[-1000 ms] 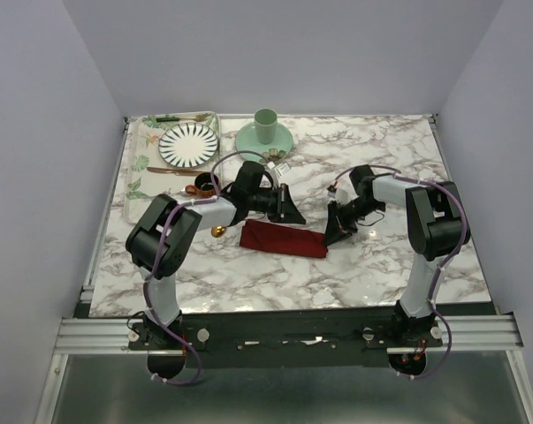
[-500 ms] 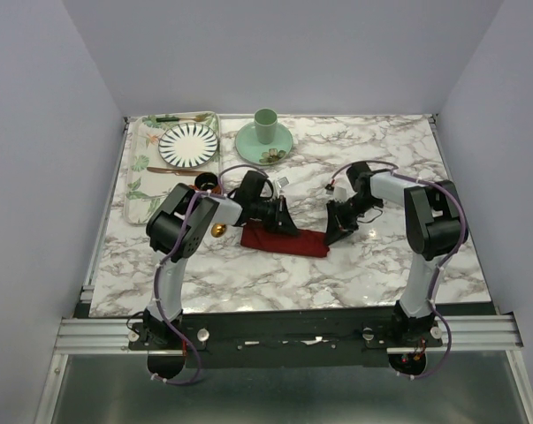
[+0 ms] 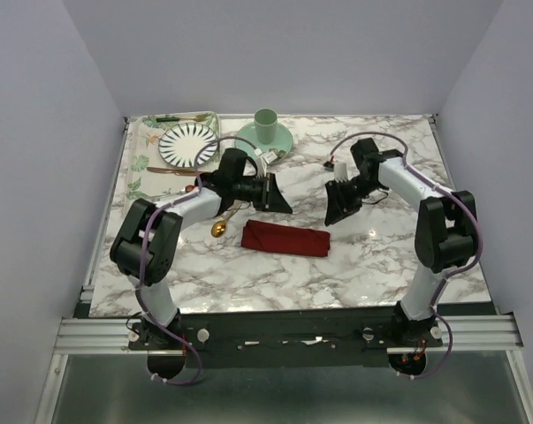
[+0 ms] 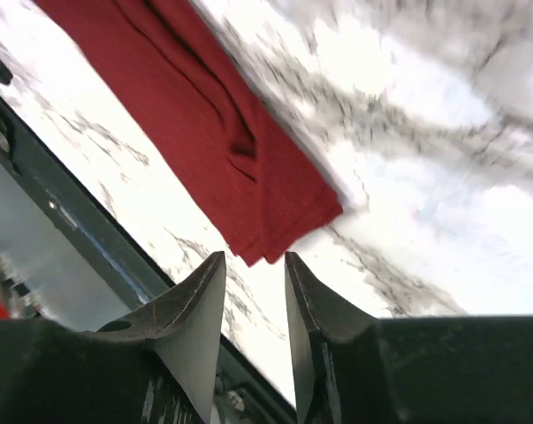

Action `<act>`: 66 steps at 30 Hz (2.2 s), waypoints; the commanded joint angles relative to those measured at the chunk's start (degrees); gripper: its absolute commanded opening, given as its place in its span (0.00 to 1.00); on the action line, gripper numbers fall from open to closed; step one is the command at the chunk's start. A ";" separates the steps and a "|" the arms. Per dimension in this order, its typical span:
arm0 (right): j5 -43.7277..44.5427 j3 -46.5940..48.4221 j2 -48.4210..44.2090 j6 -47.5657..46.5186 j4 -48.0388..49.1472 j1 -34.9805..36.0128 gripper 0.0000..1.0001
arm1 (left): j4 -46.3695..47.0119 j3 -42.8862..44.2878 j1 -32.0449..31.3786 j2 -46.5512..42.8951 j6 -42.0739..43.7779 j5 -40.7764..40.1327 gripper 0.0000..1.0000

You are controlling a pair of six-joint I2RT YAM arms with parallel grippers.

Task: Fold the napkin into a case and place the utensils inside
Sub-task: Smooth out the smaller rectangle-folded napkin at the center of the board.

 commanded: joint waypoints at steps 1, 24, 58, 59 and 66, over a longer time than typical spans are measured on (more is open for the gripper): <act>-6.06 5.22 -1.94 -1.18 -3.54 0.70 0.41 | -9.29 -2.01 3.77 -4.40 8.51 6.84 0.24; -19.87 -7.43 14.85 9.46 9.90 6.68 0.55 | -7.28 -1.31 4.83 15.29 8.26 9.40 0.33; 4.39 27.46 20.47 -14.97 -8.20 13.09 0.71 | -28.46 -1.31 12.83 -23.47 43.68 -6.60 0.65; 4.39 27.64 21.26 -15.24 -8.29 13.27 0.71 | -28.46 -1.40 12.92 -23.56 43.59 -6.42 0.65; 2.72 27.73 23.46 -16.99 -9.61 15.20 0.71 | -28.38 -1.93 13.09 -24.00 43.50 -6.16 0.65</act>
